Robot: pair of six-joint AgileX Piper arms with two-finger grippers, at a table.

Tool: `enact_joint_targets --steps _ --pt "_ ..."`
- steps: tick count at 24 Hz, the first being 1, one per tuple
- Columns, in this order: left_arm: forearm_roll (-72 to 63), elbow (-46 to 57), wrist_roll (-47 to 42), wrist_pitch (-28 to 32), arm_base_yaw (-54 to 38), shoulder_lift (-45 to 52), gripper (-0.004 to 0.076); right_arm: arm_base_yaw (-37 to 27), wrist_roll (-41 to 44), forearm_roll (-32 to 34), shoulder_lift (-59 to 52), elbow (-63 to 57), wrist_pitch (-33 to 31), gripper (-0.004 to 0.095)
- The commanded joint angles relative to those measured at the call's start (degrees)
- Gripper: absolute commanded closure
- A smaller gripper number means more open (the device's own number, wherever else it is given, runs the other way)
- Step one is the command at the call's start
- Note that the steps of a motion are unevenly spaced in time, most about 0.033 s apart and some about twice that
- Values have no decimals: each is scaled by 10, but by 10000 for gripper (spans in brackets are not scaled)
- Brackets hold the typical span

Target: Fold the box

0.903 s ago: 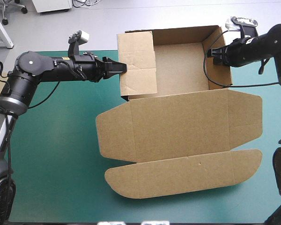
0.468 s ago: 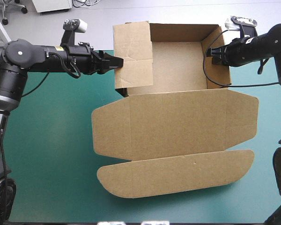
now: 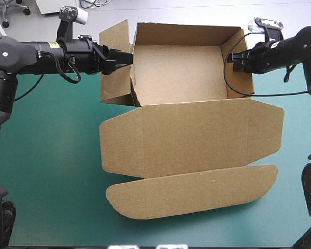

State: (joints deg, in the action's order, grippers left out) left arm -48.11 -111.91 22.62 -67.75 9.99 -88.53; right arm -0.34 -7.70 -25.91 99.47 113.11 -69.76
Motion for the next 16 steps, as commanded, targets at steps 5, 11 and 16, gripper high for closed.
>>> enact_joint_targets --steps 5,11,16 --pt "271 -18 -42 146 4 117 434 -1 2 -22 -28 17 25 920" --pt "571 119 -210 205 -77 202 446 -1 -2 -29 -30 17 24 920" --pt "461 373 -236 317 -230 220 446 -1 -9 -31 -25 17 9 919"
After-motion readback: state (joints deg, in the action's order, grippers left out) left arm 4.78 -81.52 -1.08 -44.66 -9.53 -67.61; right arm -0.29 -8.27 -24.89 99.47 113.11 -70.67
